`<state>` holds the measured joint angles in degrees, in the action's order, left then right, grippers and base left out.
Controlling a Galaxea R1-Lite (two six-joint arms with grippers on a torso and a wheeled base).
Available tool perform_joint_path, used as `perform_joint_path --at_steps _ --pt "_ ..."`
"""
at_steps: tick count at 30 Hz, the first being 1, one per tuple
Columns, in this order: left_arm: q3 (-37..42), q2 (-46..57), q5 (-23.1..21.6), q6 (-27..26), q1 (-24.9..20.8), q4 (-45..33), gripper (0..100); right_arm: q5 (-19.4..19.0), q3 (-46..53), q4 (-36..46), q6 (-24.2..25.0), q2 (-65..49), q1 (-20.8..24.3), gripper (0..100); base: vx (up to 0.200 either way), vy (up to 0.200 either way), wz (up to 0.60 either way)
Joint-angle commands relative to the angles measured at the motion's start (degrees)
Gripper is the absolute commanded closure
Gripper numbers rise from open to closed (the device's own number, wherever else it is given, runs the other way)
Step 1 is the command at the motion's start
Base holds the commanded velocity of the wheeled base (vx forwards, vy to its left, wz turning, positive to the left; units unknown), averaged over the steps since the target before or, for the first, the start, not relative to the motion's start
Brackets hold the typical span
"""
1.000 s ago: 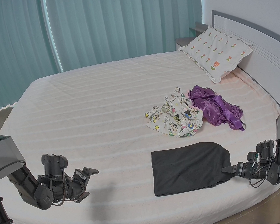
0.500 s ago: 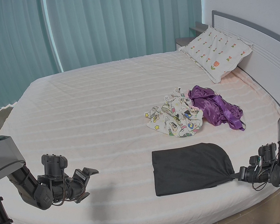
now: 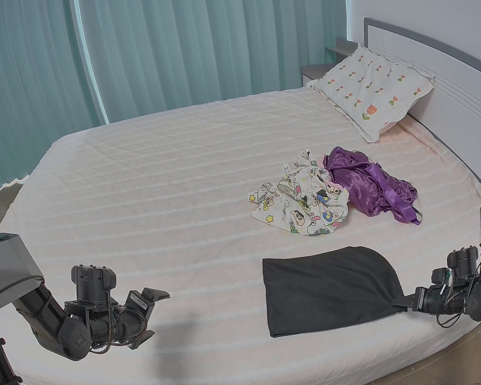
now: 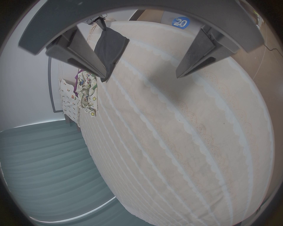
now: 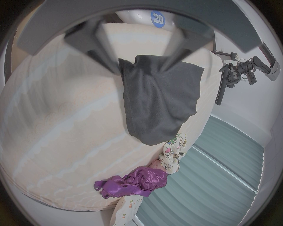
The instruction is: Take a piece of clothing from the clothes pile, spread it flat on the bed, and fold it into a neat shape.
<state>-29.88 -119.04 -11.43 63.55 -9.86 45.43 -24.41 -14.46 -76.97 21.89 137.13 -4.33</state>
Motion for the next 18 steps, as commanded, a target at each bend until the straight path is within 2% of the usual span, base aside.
perform_joint_path --at_steps 1,5,9,16,18 --pt "0.08 -0.05 0.01 0.08 0.02 0.09 0 0.06 -0.57 -0.20 0.08 -0.64 -0.68 0 0.000 0.000 0.00" --pt "0.26 0.13 -0.08 0.08 0.02 0.09 0 0.15 -0.66 -0.90 0.17 -3.10 -2.18 0 0.000 0.000 0.00" --pt "0.70 2.32 0.10 0.08 0.02 0.09 0 -0.03 -0.75 -1.25 1.22 -10.13 -3.85 0 0.000 0.000 0.00" --pt "3.86 19.55 -0.17 -0.36 -0.42 -0.08 0 0.94 1.63 -2.04 4.38 -21.82 -5.52 0 0.000 0.000 0.00" --pt "4.65 25.88 0.01 -4.05 -0.25 -0.61 0 2.08 3.74 -3.01 6.23 -28.06 -7.01 0 0.000 0.000 0.00"
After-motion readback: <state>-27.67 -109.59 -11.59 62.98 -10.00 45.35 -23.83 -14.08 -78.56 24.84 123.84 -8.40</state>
